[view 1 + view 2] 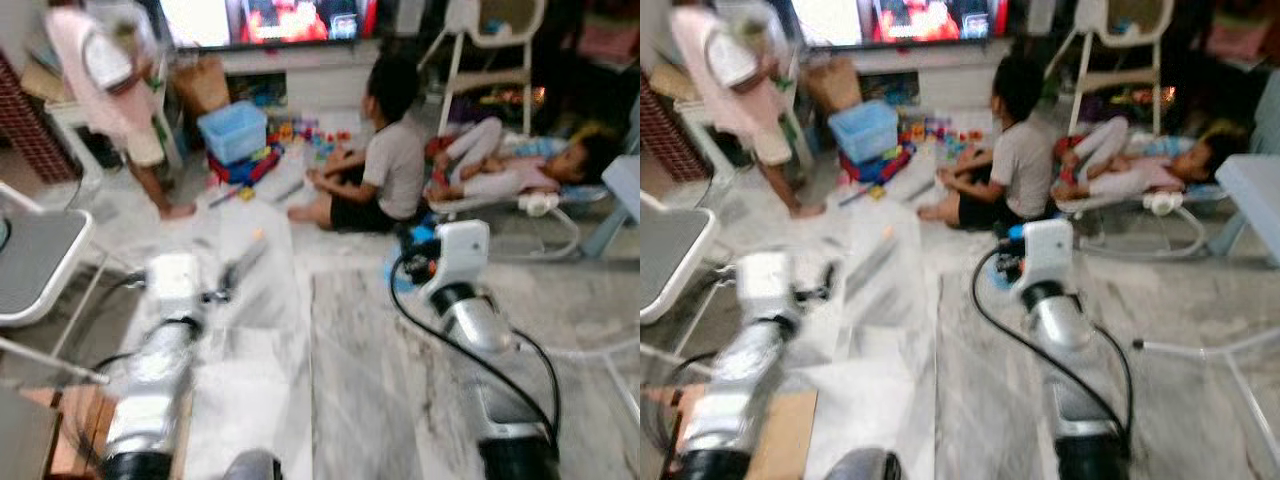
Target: Restocking fridge
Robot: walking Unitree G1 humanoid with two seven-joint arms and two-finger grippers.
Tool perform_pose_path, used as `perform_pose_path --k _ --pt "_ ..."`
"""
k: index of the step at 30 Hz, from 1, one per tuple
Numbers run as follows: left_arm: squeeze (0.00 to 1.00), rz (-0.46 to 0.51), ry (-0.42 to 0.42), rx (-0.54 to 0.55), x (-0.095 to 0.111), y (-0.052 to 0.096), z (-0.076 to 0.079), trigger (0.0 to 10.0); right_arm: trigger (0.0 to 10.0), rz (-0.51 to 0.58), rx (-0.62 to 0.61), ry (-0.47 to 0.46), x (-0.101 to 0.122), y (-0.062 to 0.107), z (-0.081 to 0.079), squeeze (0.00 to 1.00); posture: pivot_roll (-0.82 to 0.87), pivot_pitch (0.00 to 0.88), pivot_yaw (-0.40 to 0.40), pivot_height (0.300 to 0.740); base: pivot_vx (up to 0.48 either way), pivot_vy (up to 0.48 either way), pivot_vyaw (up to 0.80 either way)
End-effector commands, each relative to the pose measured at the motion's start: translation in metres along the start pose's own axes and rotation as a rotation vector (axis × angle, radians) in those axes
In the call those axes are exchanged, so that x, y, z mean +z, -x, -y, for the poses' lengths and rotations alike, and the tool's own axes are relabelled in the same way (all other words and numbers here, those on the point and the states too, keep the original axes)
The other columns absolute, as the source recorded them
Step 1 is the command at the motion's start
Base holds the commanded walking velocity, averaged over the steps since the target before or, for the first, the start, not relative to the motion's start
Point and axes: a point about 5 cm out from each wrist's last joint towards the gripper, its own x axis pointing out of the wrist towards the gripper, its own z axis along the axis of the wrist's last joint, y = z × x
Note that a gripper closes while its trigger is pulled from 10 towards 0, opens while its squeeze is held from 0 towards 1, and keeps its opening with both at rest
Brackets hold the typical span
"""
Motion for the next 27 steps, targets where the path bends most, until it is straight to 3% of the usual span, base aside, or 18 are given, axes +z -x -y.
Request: perform_pose_path --k 1,8,27 --pt "0.00 0.038 0.018 0.004 0.0098 0.0001 0.0056 10.0 10.0 0.028 0.004 0.009 0.0053 -0.0001 0.0014 0.00 0.00 0.000 0.020 0.740 0.000 0.000 0.80" --pt "0.00 0.077 0.014 0.025 0.0138 0.0028 0.0092 10.0 10.0 0.030 0.021 0.004 0.0055 -0.0036 -0.0045 0.00 0.01 0.000 0.011 0.740 0.000 0.000 0.80" --pt "0.00 0.056 0.026 0.006 0.0130 0.0029 0.0130 10.0 10.0 0.033 0.041 0.004 0.0059 -0.0046 -0.0048 0.00 0.01 0.000 0.010 0.740 0.000 0.000 0.80"
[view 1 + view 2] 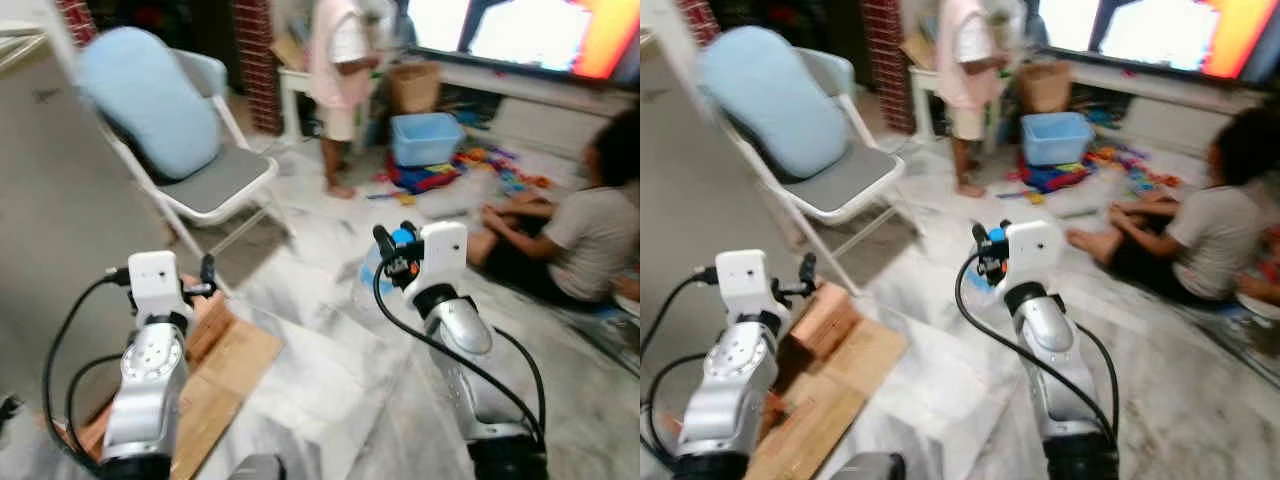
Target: Restocking fridge
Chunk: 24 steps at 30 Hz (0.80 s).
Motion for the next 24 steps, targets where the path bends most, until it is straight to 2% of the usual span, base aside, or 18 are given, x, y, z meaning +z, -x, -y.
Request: perform_pose_path --k 1,5,15,18,24 --pt "0.00 -0.015 -0.002 -0.011 -0.002 0.001 0.002 10.0 10.0 0.036 -0.006 0.012 0.008 -0.002 0.004 0.00 0.01 0.000 0.008 0.740 0.000 0.000 0.80" --pt "0.00 -0.016 0.008 -0.020 -0.002 0.001 0.004 10.0 10.0 0.037 -0.006 0.006 0.008 -0.002 0.004 0.00 0.01 0.000 0.006 0.740 0.000 0.000 0.80" --pt "0.00 -0.006 0.020 -0.055 0.001 -0.004 0.012 10.0 10.0 0.049 -0.004 -0.016 0.012 -0.004 0.005 0.00 0.01 0.000 0.005 0.740 0.000 0.467 0.80" --pt "0.00 0.002 0.026 -0.080 0.002 -0.005 0.015 10.0 10.0 0.047 -0.014 -0.045 0.011 -0.004 0.007 0.00 0.01 0.000 0.005 0.740 0.000 0.480 0.00" --pt "0.00 0.003 0.024 -0.089 0.002 -0.005 0.016 10.0 10.0 0.048 -0.024 -0.043 0.011 -0.005 0.008 0.00 0.01 0.000 0.005 0.740 0.000 0.480 0.00"
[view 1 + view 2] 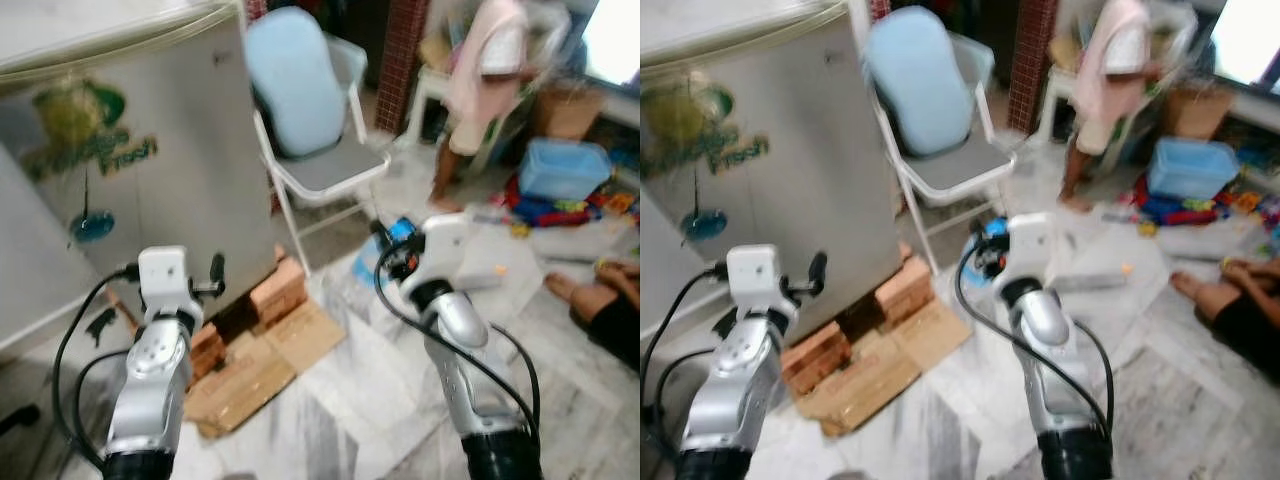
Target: Restocking fridge
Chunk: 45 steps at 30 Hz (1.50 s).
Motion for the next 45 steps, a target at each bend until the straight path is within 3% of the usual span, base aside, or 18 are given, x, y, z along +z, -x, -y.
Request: perform_pose_path --k 1,12,21,23,34,44,45 --pt "0.00 0.015 0.010 -0.027 0.003 -0.001 0.008 10.0 10.0 0.028 -0.031 0.022 0.007 0.001 0.011 0.00 0.01 0.000 0.005 0.740 0.000 0.480 0.00" --pt "0.00 0.027 -0.006 -0.008 0.004 -0.004 0.006 10.0 10.0 0.032 -0.027 0.004 0.007 -0.001 0.011 0.00 0.01 0.000 0.008 0.740 0.000 0.480 0.00" --pt "0.00 0.031 -0.005 -0.015 0.006 -0.006 0.008 10.0 10.0 0.029 -0.057 0.040 0.008 -0.003 0.013 0.00 0.01 0.000 0.008 0.740 0.000 0.480 0.00" --pt "0.00 0.022 0.007 -0.048 0.005 -0.006 0.010 10.0 10.0 0.024 -0.079 0.089 0.005 -0.003 0.015 0.00 0.01 0.000 0.006 0.740 0.000 0.480 0.00" --pt "0.00 0.028 -0.001 -0.075 0.006 -0.004 0.012 10.0 10.0 -0.002 -0.037 0.015 0.000 -0.001 0.014 0.00 0.01 0.000 0.009 0.740 0.000 0.480 0.00" --pt "0.00 0.047 -0.006 -0.067 0.012 -0.004 0.012 10.0 10.0 0.000 -0.030 0.090 -0.002 0.002 0.009 0.00 0.02 0.000 0.028 0.740 0.000 0.480 0.00" --pt "0.00 0.050 -0.010 -0.066 0.012 -0.004 0.012 10.0 10.0 0.010 0.015 0.033 -0.002 0.003 0.006 0.00 0.02 0.000 0.027 0.740 0.000 0.480 0.00"
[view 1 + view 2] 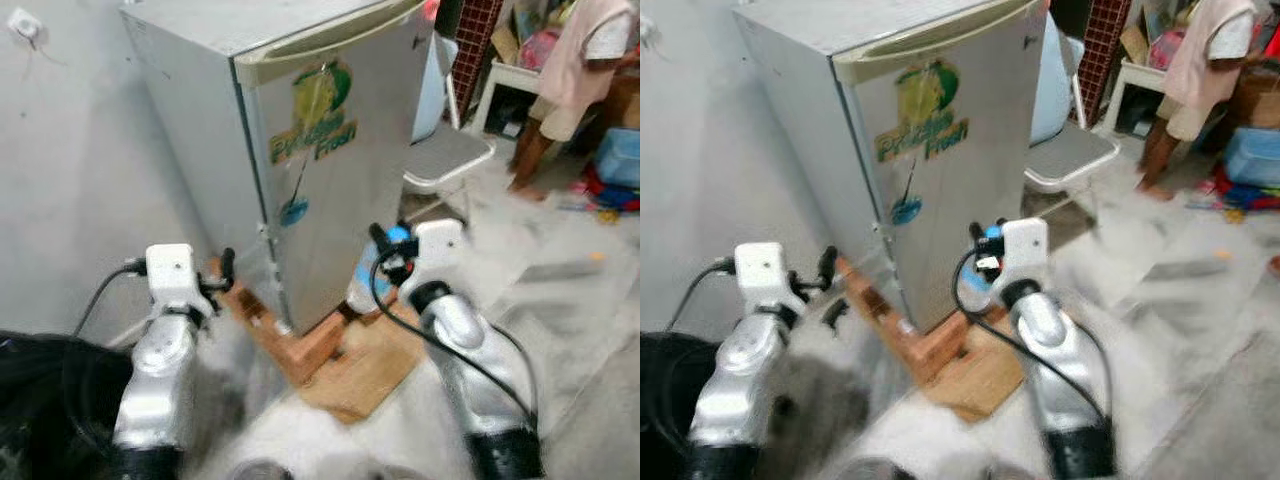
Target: Restocking fridge
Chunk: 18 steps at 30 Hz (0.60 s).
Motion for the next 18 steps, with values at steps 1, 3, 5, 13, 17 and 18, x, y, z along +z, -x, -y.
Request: perform_pose_path --k 1,3,5,13,17,18 --pt "0.00 0.032 -0.027 0.002 0.0090 -0.0009 -0.0003 10.0 10.0 0.052 0.029 -0.032 0.0089 0.0000 -0.0011 0.00 0.02 0.000 0.027 0.740 0.000 0.480 0.00" --pt "0.00 0.031 -0.036 0.002 0.0088 -0.0006 -0.0012 10.0 10.0 0.015 -0.027 -0.067 0.0055 0.0006 0.0009 0.00 0.02 0.000 0.027 0.740 0.000 0.480 0.00" --pt "0.00 0.026 -0.036 0.001 0.0080 -0.0006 -0.0015 10.0 10.0 0.005 -0.004 -0.100 0.0041 0.0008 -0.0020 0.00 0.02 0.000 0.025 0.740 0.000 0.480 0.00" --pt "0.00 0.050 -0.027 -0.018 0.0102 0.0003 0.0019 10.0 10.0 0.006 -0.027 -0.042 0.0018 0.0042 0.0032 0.00 0.02 0.000 0.013 0.740 0.000 0.164 0.00" --pt "0.00 0.051 -0.015 -0.030 0.0095 0.0009 0.0039 10.0 10.0 -0.023 -0.031 -0.050 0.0004 0.0038 0.0058 0.00 0.02 0.000 0.006 0.740 0.000 0.000 -0.20" --pt "0.00 0.051 -0.015 -0.029 0.0096 0.0007 0.0038 10.0 10.0 -0.020 -0.032 -0.050 0.0006 0.0036 0.0061 0.00 0.02 0.000 0.006 0.740 0.000 0.000 -0.80"
